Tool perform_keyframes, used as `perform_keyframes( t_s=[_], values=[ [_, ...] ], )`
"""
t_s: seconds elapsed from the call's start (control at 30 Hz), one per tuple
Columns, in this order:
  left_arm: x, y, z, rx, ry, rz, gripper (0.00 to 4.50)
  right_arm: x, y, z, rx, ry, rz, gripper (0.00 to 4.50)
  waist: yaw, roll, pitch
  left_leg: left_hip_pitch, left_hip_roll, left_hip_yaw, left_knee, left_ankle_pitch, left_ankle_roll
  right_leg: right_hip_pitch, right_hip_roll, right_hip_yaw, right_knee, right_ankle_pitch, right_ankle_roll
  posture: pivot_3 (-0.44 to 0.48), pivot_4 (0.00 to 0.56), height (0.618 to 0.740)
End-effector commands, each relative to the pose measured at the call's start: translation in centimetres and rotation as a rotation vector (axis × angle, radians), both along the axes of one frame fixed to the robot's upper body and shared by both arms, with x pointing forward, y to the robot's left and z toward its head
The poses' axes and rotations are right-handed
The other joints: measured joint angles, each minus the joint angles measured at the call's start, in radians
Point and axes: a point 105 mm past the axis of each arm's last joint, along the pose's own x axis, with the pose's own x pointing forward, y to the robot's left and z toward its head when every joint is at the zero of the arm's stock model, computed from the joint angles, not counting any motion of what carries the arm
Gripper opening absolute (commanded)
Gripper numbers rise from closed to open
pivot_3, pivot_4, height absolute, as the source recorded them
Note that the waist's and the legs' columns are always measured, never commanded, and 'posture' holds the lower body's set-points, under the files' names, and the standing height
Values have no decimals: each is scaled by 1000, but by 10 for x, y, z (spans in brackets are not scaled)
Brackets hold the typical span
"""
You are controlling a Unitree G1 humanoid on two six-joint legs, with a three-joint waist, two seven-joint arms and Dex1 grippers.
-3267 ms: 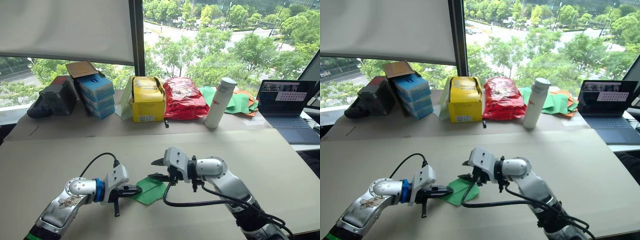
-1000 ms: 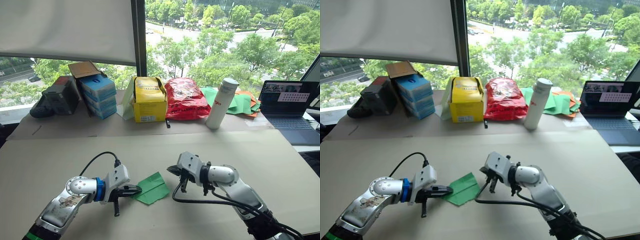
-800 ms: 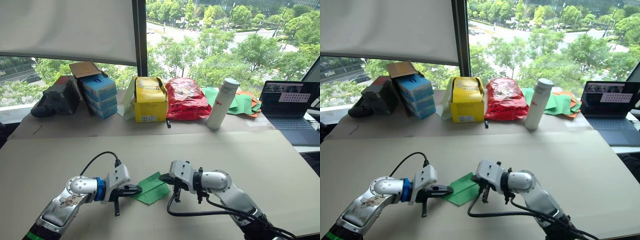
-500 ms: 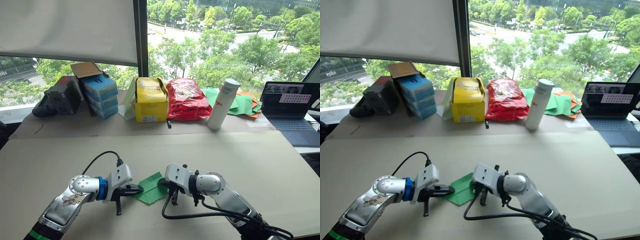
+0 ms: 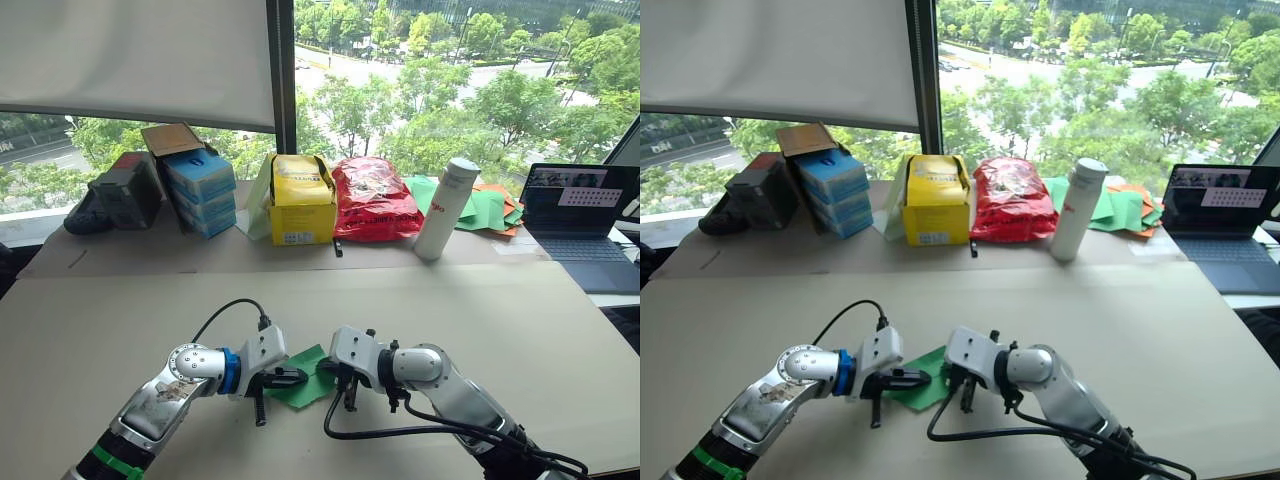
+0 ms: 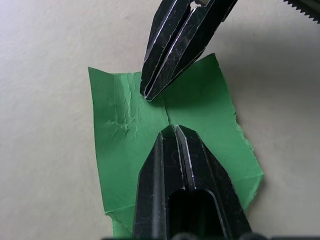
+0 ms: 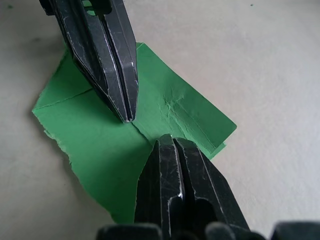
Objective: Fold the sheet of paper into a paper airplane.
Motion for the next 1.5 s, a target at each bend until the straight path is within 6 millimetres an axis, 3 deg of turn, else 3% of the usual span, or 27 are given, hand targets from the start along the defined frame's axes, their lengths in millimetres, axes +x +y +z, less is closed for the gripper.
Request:
perform_keyframes(
  t_s=[0.03,0.8,1.1,1.2,1.33,1.5],
  values=[
    [-4,13,-21,105,51,19,0,-5,-11,-24,-85,90,-37,33,0,0,-1,0,0,0,0,0,0,0,0,0,0,0,0,0,150,740],
    [-44,82,-38,230,159,158,0,-4,-9,-24,-85,89,-33,33,-27,1,-7,14,2,0,-10,0,-4,3,-8,1,-1,-2,-4,0,150,740],
    [-39,86,-26,203,122,182,0,0,-6,-18,-71,65,-32,33,-27,4,-8,15,2,0,-10,-1,-4,2,-8,1,-1,-3,-4,0,150,740],
    [-35,86,-15,162,103,203,0,3,-2,-7,-34,38,-31,33,-27,4,-8,14,2,0,-10,-1,-4,1,-8,2,-1,-2,-4,0,150,740],
    [-32,90,10,63,88,245,0,5,5,28,87,-8,-18,33,-27,3,-5,12,2,0,-10,-1,-4,-1,-9,2,0,-2,-4,0,150,740],
    [-34,94,29,-36,120,271,0,6,7,56,153,-27,-5,33,-25,1,-2,-2,1,-2,-8,2,-9,-7,-10,1,1,-2,-5,0,150,740]
  ],
)
